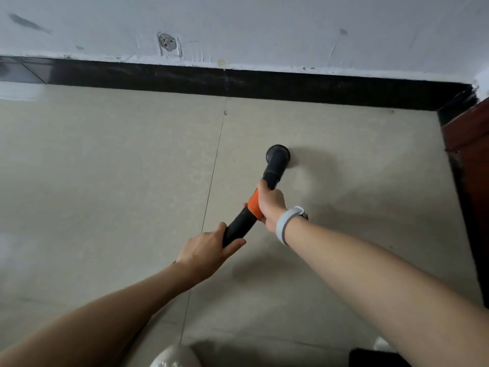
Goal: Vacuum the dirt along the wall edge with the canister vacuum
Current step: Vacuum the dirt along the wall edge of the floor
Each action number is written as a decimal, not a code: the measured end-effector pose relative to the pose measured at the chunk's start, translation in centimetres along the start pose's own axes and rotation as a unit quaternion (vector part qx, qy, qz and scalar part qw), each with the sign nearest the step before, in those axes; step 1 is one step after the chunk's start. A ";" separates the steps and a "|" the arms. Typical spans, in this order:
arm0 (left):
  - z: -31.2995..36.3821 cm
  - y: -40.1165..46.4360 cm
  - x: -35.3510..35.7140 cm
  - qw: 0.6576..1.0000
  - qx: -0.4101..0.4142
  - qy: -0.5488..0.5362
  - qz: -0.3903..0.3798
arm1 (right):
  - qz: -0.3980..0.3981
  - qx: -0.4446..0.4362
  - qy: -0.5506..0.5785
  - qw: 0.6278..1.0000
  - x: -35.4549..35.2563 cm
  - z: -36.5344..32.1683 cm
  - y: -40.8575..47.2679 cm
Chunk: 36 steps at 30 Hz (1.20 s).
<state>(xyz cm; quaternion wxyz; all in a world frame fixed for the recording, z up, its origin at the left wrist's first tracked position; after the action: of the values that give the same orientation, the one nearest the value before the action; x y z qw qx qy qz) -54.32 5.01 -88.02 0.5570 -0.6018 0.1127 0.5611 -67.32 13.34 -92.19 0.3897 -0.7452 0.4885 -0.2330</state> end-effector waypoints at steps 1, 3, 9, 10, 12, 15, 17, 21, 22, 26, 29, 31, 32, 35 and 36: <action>0.3 -0.2 0.4 1.000 0.021 0.014 -0.013 | 0.021 0.002 0.017 1.000 -1.0 0.9 -0.4; 1.0 -0.7 1.2 0.997 0.063 0.039 -0.028 | 0.065 0.001 0.043 0.997 -3.0 2.6 -1.3; 0.8 -3.2 3.4 0.987 0.122 0.037 -0.100 | 0.125 -0.001 0.093 0.988 -4.2 6.7 -4.8; 0.3 -3.7 3.6 0.986 0.116 0.022 -0.116 | 0.120 0.000 0.086 0.989 -3.5 7.0 -5.2; -0.8 -4.7 3.9 0.984 0.096 -0.021 -0.147 | 0.096 0.006 0.078 0.992 -1.7 7.2 -5.7; -2.7 -6.4 4.8 0.976 0.057 -0.120 -0.170 | 0.062 0.010 0.041 0.997 1.0 7.5 -6.5; -4.0 -7.4 5.1 0.964 0.032 -0.200 -0.175 | 0.064 0.020 0.022 0.998 2.4 8.4 -7.2; -7.4 -9.5 6.0 0.942 -0.002 -0.292 -0.166 | 0.035 0.047 -0.012 0.998 5.6 10.9 -8.9; -8.4 -10.1 6.4 0.940 -0.014 -0.300 -0.159 | 0.026 0.052 -0.022 0.998 6.5 11.5 -9.2; -11.5 -11.1 7.2 0.944 -0.060 -0.309 -0.098 | -0.005 0.064 -0.039 0.997 9.2 12.8 -9.8; -11.2 -10.2 6.7 0.955 -0.061 -0.279 -0.077 | 0.006 0.050 -0.028 0.998 8.7 11.8 -9.3; -9.6 -8.9 6.0 0.965 -0.050 -0.248 -0.065 | 0.023 0.041 -0.017 0.999 7.2 10.7 -8.6; -8.7 -8.2 5.7 0.970 -0.044 -0.230 -0.057 | 0.036 0.036 -0.012 0.999 6.2 10.0 -8.2; -5.0 -6.1 5.0 0.980 -0.012 -0.195 -0.048 | 0.091 0.016 0.018 0.996 2.4 7.8 -6.8; -3.8 -5.5 4.8 0.982 0.004 -0.185 -0.049 | 0.111 0.011 0.033 0.993 1.0 7.1 -6.5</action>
<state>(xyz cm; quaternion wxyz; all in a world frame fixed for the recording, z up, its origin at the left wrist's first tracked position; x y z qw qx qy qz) -46.42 6.30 -89.87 0.5976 -0.4906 -0.0199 0.6339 -58.16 16.37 -91.13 0.4049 -0.6738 0.5784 -0.2180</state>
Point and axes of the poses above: each hand's wrist, its own y-axis towards the middle knuckle, its own x-axis out of the palm, z = x × y, the point moved 9 cm from there along y, towards the middle knuckle
